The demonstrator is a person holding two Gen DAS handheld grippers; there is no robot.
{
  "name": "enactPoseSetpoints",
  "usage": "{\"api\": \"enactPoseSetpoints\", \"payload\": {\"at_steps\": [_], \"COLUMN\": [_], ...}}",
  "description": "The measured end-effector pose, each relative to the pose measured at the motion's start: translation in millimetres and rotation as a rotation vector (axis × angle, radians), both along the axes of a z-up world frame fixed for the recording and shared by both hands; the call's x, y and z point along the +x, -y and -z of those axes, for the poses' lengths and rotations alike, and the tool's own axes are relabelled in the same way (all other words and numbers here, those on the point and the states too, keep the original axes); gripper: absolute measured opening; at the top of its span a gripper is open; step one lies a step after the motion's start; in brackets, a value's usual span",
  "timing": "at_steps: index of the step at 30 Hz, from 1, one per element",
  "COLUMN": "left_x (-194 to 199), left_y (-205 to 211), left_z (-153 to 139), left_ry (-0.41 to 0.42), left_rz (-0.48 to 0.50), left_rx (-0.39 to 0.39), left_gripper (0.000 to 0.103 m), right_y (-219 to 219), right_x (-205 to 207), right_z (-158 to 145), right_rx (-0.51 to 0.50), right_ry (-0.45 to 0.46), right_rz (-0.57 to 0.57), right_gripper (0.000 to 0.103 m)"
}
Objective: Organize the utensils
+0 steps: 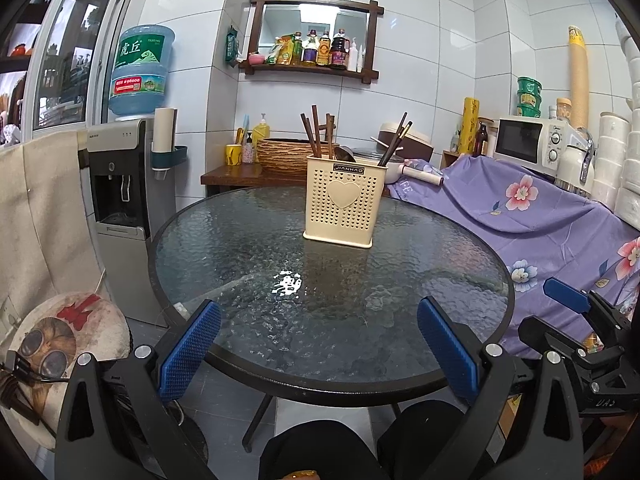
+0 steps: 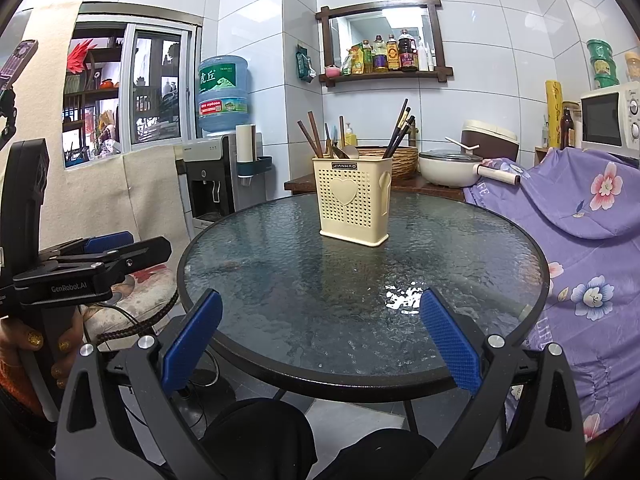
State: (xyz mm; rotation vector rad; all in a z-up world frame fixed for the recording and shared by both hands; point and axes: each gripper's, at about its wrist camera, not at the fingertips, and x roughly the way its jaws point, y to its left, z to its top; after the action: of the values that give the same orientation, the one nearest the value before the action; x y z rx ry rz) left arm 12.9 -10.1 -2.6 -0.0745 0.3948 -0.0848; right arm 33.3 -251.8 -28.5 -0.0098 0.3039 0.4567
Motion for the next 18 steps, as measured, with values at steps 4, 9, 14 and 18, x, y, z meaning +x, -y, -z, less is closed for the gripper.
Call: {"api": "enactPoseSetpoints", "payload": {"at_steps": [4, 9, 14, 18], "left_x": [0.1, -0.1, 0.5, 0.4], "left_y": [0.2, 0.4, 1.2, 0.7], "left_z": [0.1, -0.1, 0.4, 0.8], "left_ry": [0.0, 0.0, -0.001, -0.001], "left_rz": [0.0, -0.001, 0.0, 0.0], "left_rx": [0.002, 0.0, 0.0, 0.0], "left_gripper": [0.097, 0.097, 0.097, 0.097], "right_y": [-0.1, -0.1, -0.1, -0.2], "right_x": [-0.1, -0.2, -0.4, -0.1], "right_z": [0.0, 0.2, -0.1, -0.1], "right_rx": [0.0, 0.0, 0.0, -0.001], "right_ry": [0.0, -0.001, 0.0, 0.0], "right_rz": [0.0, 0.0, 0.001, 0.0], "right_gripper": [0.097, 0.097, 0.097, 0.097]}}
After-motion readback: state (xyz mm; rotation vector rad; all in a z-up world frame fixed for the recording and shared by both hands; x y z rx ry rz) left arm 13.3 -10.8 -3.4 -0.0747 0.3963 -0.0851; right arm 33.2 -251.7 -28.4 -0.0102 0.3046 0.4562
